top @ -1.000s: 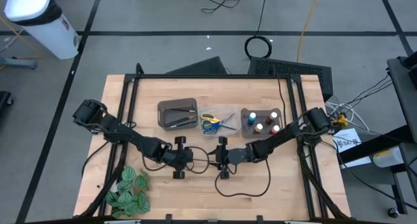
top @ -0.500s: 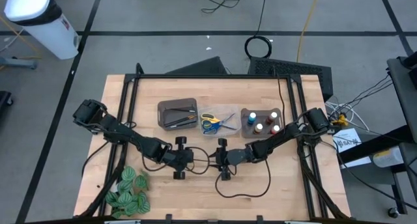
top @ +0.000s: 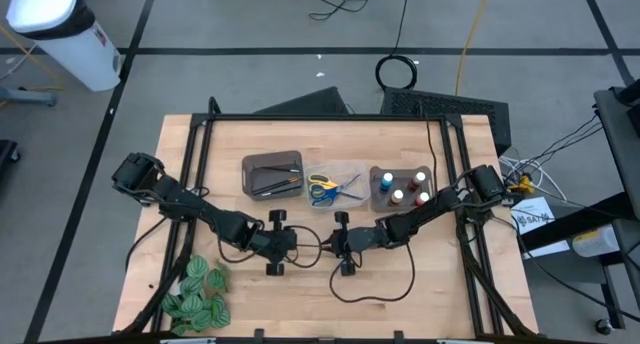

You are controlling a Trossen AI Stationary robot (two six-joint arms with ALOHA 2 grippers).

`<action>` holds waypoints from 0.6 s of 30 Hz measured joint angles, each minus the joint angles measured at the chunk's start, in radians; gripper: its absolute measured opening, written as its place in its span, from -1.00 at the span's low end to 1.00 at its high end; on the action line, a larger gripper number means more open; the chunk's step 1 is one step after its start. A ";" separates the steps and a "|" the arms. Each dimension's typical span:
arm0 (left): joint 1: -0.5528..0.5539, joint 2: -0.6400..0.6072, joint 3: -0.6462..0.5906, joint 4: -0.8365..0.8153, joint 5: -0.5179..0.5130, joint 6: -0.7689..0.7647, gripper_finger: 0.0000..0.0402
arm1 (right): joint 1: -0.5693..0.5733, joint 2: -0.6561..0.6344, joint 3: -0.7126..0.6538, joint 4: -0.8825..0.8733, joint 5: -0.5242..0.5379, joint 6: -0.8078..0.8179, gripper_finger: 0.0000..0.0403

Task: Pick & Place Paint Supplies
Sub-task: Put the gold paint brush into the left black bin

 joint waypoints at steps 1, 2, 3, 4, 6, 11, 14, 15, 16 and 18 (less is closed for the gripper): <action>0.000 0.000 0.000 0.000 0.000 0.000 -1.00 | 0.000 0.000 0.000 0.000 -0.002 0.000 -0.82; 0.000 0.000 0.000 0.000 0.000 0.000 -1.00 | 0.000 0.000 0.000 0.001 -0.003 0.000 -0.85; 0.000 0.000 0.000 0.000 0.000 0.000 -1.00 | 0.000 0.000 0.000 0.001 -0.003 0.000 -0.88; 0.000 0.000 0.000 0.000 0.000 0.000 -1.00 | 0.000 0.000 0.000 0.001 -0.003 0.001 -0.90; 0.000 0.000 0.000 0.000 0.000 0.000 -1.00 | 0.000 0.000 0.000 0.001 -0.003 0.001 -0.94; 0.000 0.000 0.000 0.000 0.001 0.000 -1.00 | 0.000 0.000 0.000 0.004 0.002 0.002 -0.98; 0.001 0.000 0.000 0.002 0.001 0.000 -0.98 | 0.000 0.000 0.000 0.004 -0.003 0.002 -0.99; 0.001 0.000 0.000 0.006 0.002 0.000 -0.95 | -0.001 0.000 0.000 0.004 -0.015 0.002 -0.99; 0.001 0.000 0.000 0.010 0.006 0.000 -0.92 | -0.002 0.000 0.000 0.005 -0.020 0.002 -0.99; 0.001 -0.012 0.000 0.016 0.019 0.004 -0.86 | -0.005 0.000 0.000 0.006 -0.025 0.002 -0.99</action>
